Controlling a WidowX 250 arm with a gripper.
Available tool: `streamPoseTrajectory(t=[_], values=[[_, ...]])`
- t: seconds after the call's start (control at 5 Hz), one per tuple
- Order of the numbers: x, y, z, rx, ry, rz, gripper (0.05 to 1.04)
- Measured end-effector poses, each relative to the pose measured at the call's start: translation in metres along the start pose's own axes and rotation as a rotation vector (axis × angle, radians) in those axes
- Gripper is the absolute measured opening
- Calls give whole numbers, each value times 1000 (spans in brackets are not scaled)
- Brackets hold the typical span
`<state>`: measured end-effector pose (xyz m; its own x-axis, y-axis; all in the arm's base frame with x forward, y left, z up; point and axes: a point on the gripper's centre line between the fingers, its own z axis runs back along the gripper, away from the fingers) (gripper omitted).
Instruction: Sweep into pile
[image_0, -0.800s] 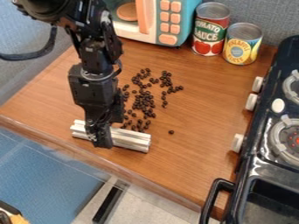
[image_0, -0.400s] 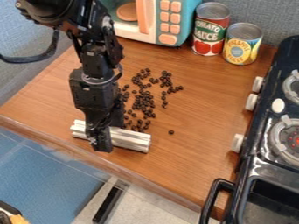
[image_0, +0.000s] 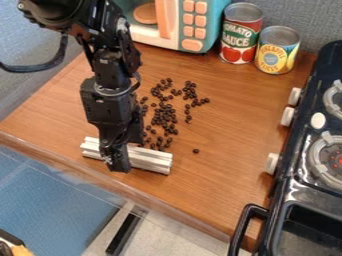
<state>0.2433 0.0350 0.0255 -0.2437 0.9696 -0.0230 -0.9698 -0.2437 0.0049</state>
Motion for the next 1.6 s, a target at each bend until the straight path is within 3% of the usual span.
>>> streamPoseTrajectory(t=[0.4,0.8,1.6], values=[[1,-5,-5,-6,5,7,968],[2,-9,-12,-19,1,17,394],[1,-17,-12,-11,0,33,374]])
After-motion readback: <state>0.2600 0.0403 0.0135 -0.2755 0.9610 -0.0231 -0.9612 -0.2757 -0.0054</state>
